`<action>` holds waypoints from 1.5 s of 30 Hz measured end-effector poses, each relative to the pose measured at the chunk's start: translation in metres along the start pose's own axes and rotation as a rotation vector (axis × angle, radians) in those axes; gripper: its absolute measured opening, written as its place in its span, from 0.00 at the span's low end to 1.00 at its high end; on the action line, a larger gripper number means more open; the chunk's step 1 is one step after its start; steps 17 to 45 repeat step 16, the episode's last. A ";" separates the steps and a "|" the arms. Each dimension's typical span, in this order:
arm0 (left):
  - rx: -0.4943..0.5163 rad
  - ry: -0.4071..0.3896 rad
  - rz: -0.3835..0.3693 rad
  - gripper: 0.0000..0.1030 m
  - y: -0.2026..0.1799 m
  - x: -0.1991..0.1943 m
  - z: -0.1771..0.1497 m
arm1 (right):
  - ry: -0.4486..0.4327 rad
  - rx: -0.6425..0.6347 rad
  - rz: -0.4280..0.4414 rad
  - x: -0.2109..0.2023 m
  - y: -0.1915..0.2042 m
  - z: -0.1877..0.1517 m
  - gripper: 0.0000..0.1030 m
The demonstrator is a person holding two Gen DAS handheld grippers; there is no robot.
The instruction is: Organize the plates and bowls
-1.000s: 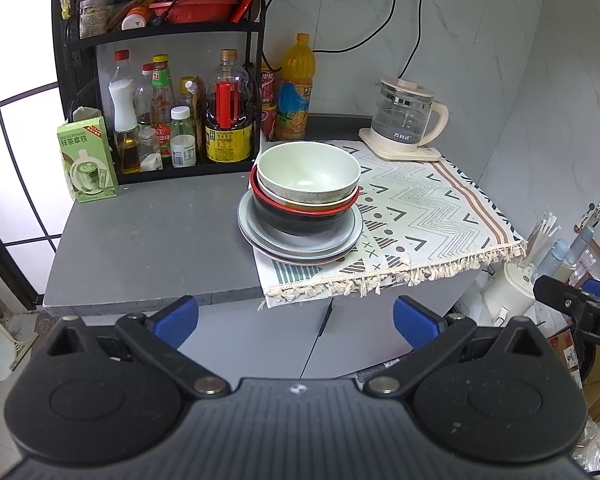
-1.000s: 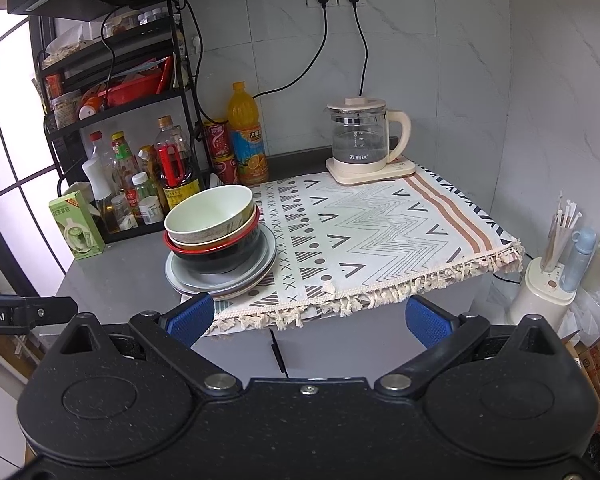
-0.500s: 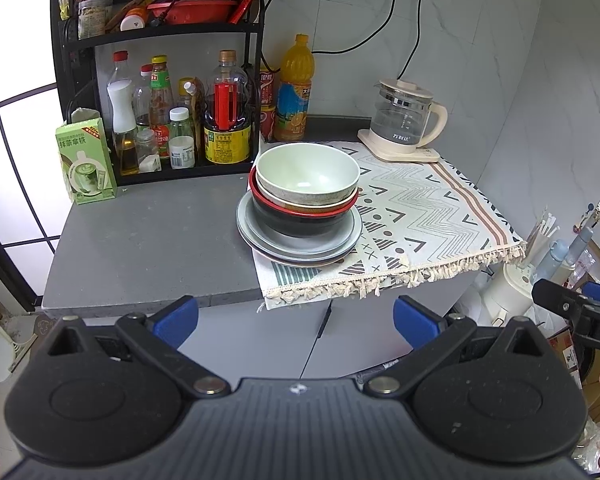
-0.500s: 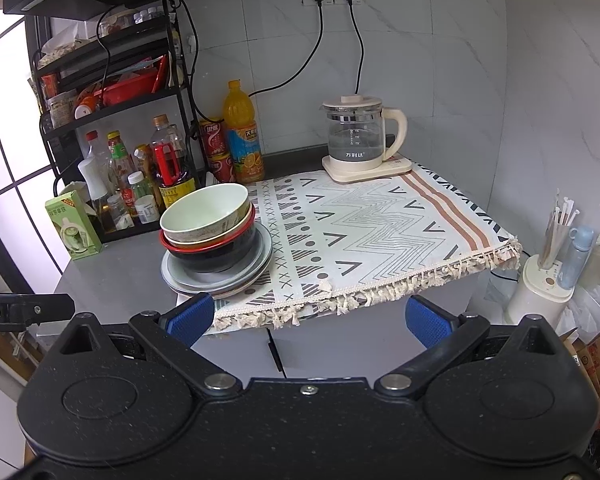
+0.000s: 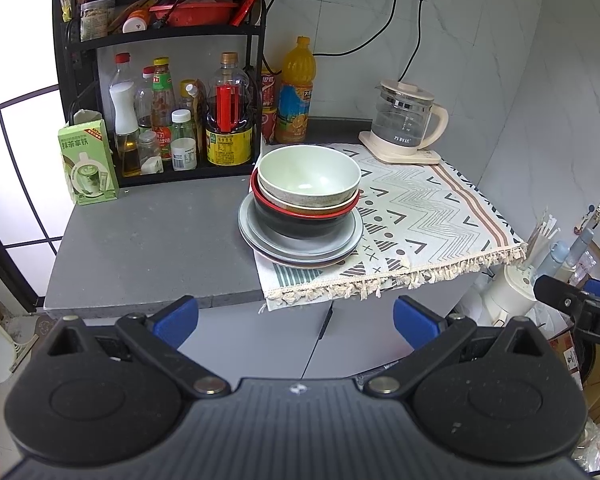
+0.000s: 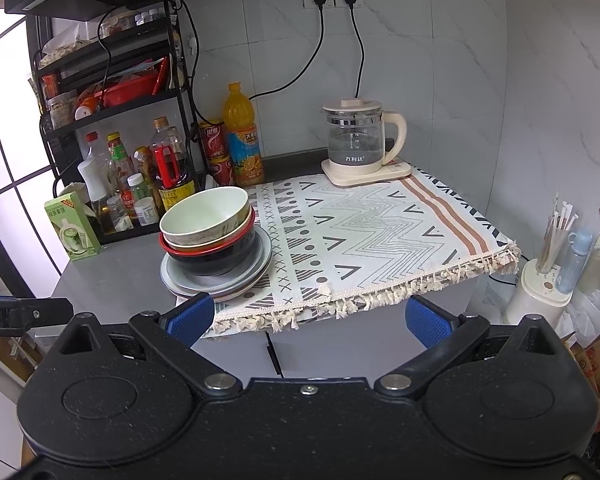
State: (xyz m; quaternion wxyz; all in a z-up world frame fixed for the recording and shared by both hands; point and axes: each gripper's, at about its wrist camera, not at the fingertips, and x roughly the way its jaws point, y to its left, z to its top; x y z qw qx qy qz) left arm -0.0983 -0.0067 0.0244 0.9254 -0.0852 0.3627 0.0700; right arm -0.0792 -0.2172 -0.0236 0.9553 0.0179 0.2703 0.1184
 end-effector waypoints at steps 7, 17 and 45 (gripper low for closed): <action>0.000 -0.004 0.002 1.00 -0.001 -0.002 0.000 | -0.002 0.000 0.001 -0.001 -0.001 0.000 1.00; 0.002 -0.005 0.006 1.00 0.000 -0.002 0.000 | 0.001 0.001 0.002 -0.001 0.000 0.000 1.00; 0.002 -0.005 0.006 1.00 0.000 -0.002 0.000 | 0.001 0.001 0.002 -0.001 0.000 0.000 1.00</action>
